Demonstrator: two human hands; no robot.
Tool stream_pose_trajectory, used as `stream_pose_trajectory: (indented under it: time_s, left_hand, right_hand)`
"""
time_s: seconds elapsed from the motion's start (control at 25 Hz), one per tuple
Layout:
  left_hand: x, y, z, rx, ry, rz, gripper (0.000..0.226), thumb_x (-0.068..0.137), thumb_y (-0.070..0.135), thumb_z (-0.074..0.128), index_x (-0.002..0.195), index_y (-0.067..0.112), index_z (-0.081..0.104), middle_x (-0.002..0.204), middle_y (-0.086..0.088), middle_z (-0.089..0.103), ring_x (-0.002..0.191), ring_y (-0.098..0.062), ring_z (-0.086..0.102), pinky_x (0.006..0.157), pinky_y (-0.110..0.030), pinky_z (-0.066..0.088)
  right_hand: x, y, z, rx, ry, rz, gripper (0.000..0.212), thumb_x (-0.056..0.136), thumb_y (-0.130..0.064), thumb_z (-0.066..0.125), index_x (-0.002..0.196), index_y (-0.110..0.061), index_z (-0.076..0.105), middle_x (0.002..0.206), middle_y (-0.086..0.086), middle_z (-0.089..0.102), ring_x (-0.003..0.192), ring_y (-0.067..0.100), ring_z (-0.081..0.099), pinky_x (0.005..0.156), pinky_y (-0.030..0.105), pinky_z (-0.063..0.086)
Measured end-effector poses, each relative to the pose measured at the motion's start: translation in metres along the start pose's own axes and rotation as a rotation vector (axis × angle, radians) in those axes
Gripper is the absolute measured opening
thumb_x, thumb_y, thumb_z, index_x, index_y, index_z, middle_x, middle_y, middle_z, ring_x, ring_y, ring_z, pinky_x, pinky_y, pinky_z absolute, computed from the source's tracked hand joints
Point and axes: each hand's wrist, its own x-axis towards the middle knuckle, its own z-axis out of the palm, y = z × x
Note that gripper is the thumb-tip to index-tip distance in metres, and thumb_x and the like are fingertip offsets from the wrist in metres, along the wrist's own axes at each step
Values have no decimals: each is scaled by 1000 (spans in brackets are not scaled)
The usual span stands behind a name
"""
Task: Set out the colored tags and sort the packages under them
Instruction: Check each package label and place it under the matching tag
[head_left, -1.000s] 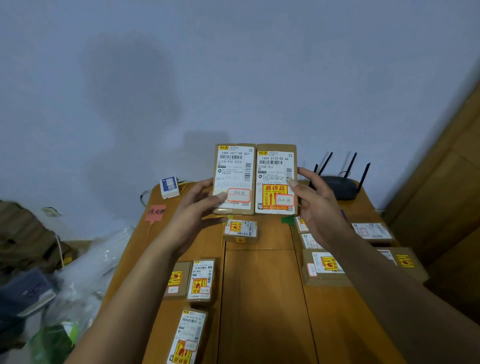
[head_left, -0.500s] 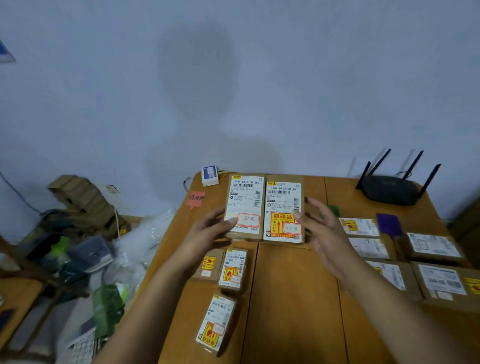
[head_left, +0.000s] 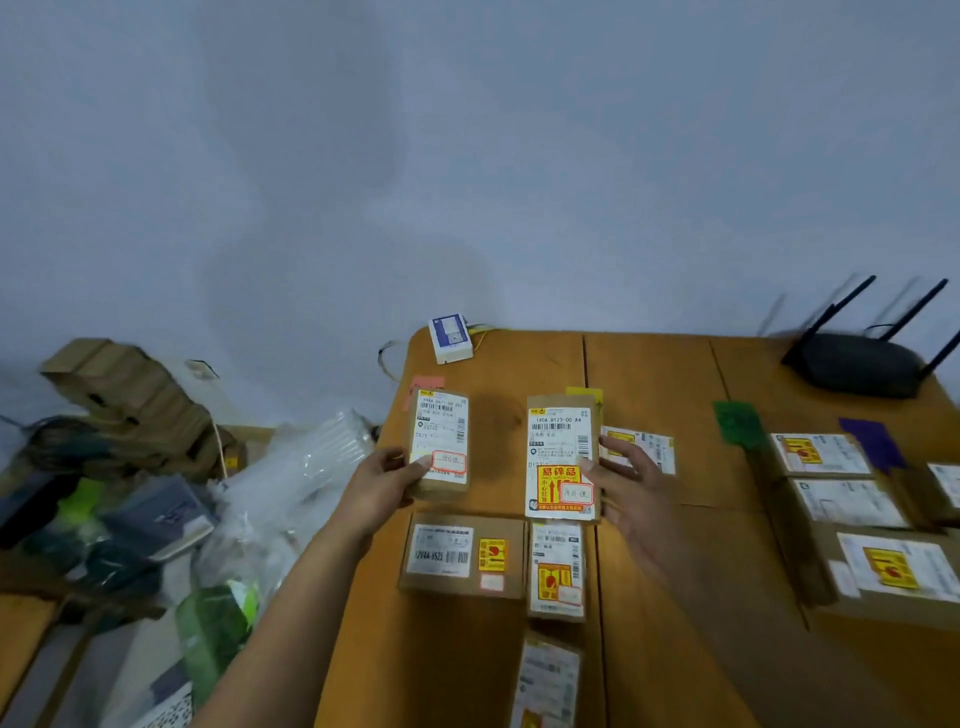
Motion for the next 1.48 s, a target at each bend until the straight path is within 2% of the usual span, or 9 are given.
stream_pose_trajectory:
  time_s: [0.2, 0.36, 0.6, 0.68, 0.8, 0.88, 1.2, 1.32, 1.48]
  left_hand:
    - [111, -35, -31, 25, -63, -91, 47, 97, 27, 72, 139, 13, 55, 124, -7, 75, 109, -28, 72, 103, -53, 56]
    - [173, -63, -29, 127, -138, -142, 48, 102, 31, 65, 145, 14, 51, 129, -6, 72, 113, -30, 70, 104, -53, 54]
    - [216, -97, -14, 219, -144, -96, 32, 103, 29, 62, 134, 24, 61, 105, 13, 74, 85, 0, 65, 68, -21, 49]
    - [220, -108, -13, 381, -87, -4, 36, 103, 31, 61, 138, 22, 61, 114, 9, 76, 86, -2, 65, 67, -16, 43]
    - [226, -121, -16, 537, -20, 114, 38, 102, 36, 57, 138, 25, 63, 128, 2, 75, 108, -19, 70, 82, -28, 51]
    - [229, -124, -19, 513, -29, 67, 39, 102, 40, 55, 139, 27, 61, 128, 3, 74, 106, -19, 69, 87, -35, 53]
    - [235, -133, -14, 418, -44, 16, 37, 105, 39, 54, 139, 27, 60, 129, 3, 73, 95, -8, 60, 67, -16, 39]
    - [238, -133, -12, 419, -42, 11, 38, 105, 39, 54, 140, 26, 59, 131, 2, 73, 96, -9, 59, 68, -19, 41]
    - [235, -130, -11, 408, -12, 7, 46, 103, 40, 59, 145, 22, 56, 134, -2, 71, 102, -14, 62, 83, -32, 46]
  right_hand:
    - [65, 45, 65, -2, 96, 113, 47, 87, -12, 81, 128, -24, 61, 112, 6, 82, 96, 30, 81, 77, 46, 65]
    - [103, 74, 87, 15, 207, 207, 52, 89, -11, 79, 136, -17, 59, 115, 13, 80, 91, 30, 80, 68, 41, 63]
    - [138, 102, 92, 95, 289, 300, 50, 93, -10, 76, 139, -13, 58, 111, 15, 81, 89, 29, 82, 66, 41, 64]
    - [148, 107, 98, 69, 295, 304, 50, 94, -11, 75, 140, -13, 57, 115, 15, 79, 90, 26, 80, 65, 38, 63]
    - [162, 111, 108, 58, 294, 313, 48, 96, -12, 72, 142, -13, 55, 118, 15, 78, 91, 24, 79, 64, 33, 60]
    - [169, 113, 115, 56, 299, 320, 47, 98, -12, 69, 143, -12, 54, 120, 16, 76, 91, 23, 77, 67, 34, 59]
    - [201, 133, 142, -65, 316, 330, 46, 103, -12, 63, 148, -9, 51, 125, 15, 73, 98, 30, 75, 86, 46, 63]
    - [203, 140, 153, -199, 287, 305, 42, 105, -21, 61, 146, -16, 53, 108, 2, 76, 88, 20, 77, 70, 34, 65]
    - [199, 139, 153, -350, 321, 267, 44, 104, -28, 63, 146, -17, 56, 131, 10, 73, 107, 28, 75, 95, 49, 62]
